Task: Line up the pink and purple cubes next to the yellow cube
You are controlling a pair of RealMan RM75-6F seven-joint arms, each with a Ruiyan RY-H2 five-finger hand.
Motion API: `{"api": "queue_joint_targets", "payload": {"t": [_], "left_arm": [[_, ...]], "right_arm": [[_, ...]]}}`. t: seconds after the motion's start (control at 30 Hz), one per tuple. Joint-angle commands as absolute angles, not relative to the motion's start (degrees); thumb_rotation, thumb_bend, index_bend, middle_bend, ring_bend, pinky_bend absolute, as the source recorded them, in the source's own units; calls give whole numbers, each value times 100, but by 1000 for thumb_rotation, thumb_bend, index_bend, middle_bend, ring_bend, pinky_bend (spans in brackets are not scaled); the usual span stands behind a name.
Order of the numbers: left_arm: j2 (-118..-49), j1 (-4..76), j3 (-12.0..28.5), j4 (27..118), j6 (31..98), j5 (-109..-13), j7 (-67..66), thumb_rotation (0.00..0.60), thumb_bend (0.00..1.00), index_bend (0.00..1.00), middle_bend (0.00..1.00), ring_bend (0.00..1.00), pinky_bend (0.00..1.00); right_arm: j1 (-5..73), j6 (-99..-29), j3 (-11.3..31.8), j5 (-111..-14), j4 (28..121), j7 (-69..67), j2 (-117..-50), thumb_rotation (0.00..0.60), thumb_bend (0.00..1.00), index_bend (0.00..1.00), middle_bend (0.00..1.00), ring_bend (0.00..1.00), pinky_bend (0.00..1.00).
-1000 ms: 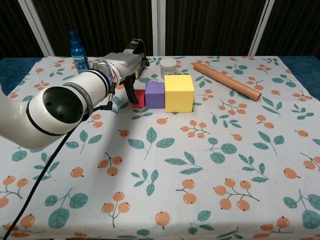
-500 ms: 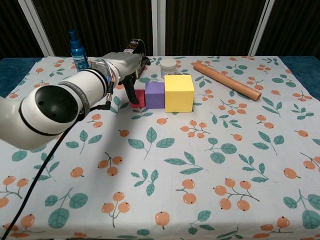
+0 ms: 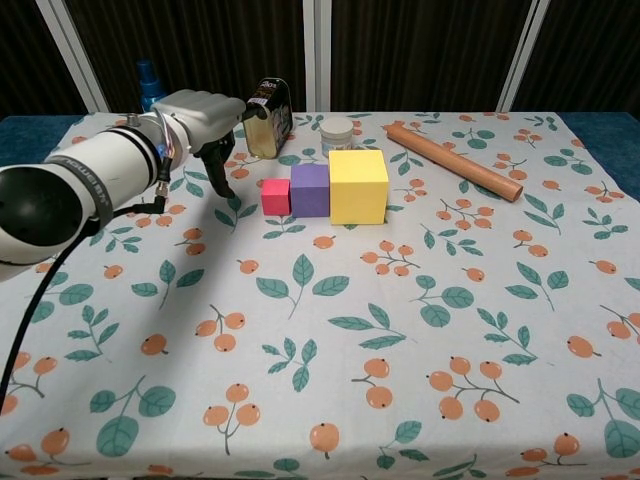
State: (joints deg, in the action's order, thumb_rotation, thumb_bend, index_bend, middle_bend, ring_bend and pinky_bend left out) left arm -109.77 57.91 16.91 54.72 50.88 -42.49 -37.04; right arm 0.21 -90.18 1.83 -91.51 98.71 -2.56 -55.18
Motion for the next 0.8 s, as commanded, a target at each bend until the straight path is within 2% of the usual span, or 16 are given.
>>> {"api": "queue_joint_targets", "payload": {"t": [0.03,0.37,0.8], "left_arm": [[-11204,5879,1755,5058,4947,-4460,-3400,600,42,136,816,816,875],[-11603,6070,1874,4398,4629,-4582,-3191,600,40,136,815,814,874],[-11787,6214,2042,4206,4547,-4781,-2996,600,41,136,815,813,871]], "right_arm": [[10,-9023,188,-9127,9890,-231,-5501,600,226,0,9,0,23],[3,-9012,205,-9070,9962,-145,-5463,600,226,0,9,0,23],[-32,-9037,205,-9036,9954,-145,-5450,600,226,0,9,0,23]]}}
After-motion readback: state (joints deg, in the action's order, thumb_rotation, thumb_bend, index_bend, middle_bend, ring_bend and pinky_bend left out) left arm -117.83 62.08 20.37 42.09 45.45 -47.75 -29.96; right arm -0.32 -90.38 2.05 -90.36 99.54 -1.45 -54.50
